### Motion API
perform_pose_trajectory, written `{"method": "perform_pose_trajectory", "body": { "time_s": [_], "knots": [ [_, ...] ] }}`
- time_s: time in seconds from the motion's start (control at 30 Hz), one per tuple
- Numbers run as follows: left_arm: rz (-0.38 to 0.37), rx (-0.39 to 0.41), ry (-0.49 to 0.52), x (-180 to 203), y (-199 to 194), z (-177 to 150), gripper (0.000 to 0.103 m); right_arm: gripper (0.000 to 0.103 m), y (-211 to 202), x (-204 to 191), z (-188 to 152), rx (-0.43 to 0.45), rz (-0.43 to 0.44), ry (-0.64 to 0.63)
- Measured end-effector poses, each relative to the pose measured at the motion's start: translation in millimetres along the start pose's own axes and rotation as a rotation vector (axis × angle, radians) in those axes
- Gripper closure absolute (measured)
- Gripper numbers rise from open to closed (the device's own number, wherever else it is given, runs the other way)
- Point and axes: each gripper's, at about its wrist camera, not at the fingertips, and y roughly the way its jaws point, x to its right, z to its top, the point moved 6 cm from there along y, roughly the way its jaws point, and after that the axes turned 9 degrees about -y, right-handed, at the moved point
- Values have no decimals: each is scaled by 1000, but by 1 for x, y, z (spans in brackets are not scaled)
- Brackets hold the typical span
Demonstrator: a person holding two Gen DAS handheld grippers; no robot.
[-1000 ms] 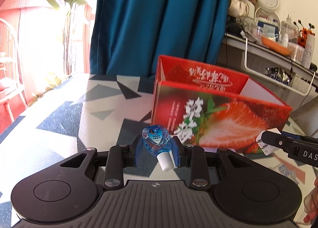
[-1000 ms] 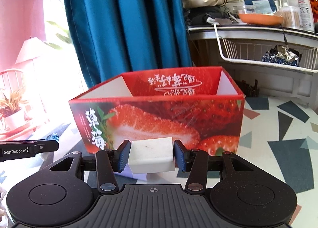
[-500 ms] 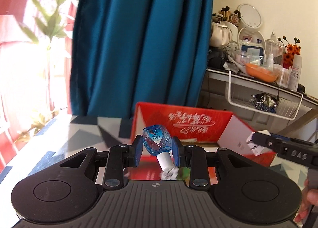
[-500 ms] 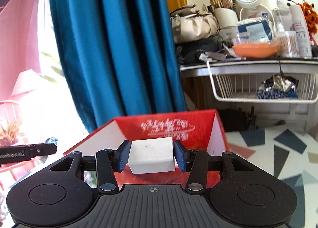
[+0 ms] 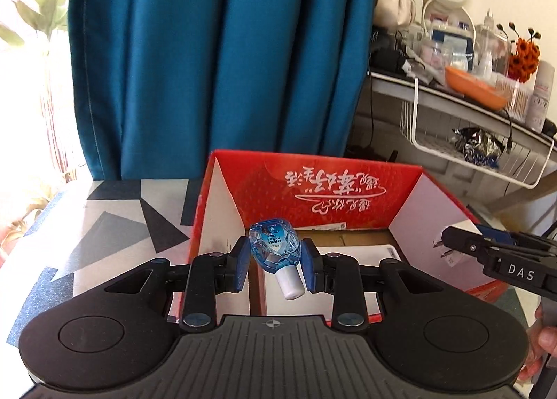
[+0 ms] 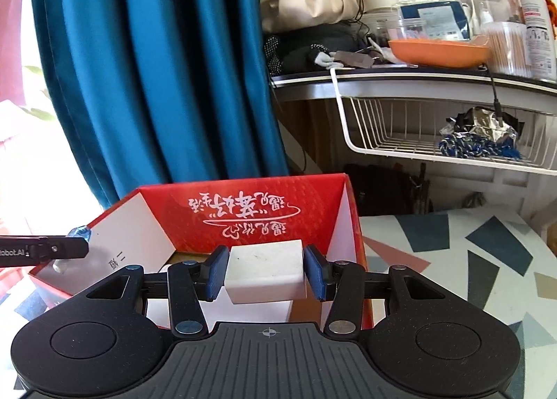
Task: Organize rigid objects
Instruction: 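Carry the charger and tape into the red box while opening both grippers there, then withdraw both grippers from the red box toward the purple power bank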
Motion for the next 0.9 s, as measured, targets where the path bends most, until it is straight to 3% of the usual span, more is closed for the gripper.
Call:
{"method": "perform_pose_trajectory", "body": {
  "time_s": [0.2,0.4,0.47,0.63,0.7,0.77,0.9],
  "knots": [
    [17,-25,29,1,10,-2,69,61,6,3,-1,-22,-13,0],
    [26,-26,45,-1,7,-3,53,58,-1,3,1,-6,-21,-4],
    [23,-19,47,0,3,-2,43,58,-5,1,2,3,-17,2],
    [13,0,71,3,-8,1,36,44,-18,-8,1,25,-13,-5],
    [12,6,78,5,-12,1,26,41,-23,-11,1,29,-12,1],
    [15,24,81,5,-19,1,13,29,-29,-13,0,41,-12,10],
    [14,34,84,5,-29,1,5,24,-40,-18,-2,51,-15,8]
  ]
}}
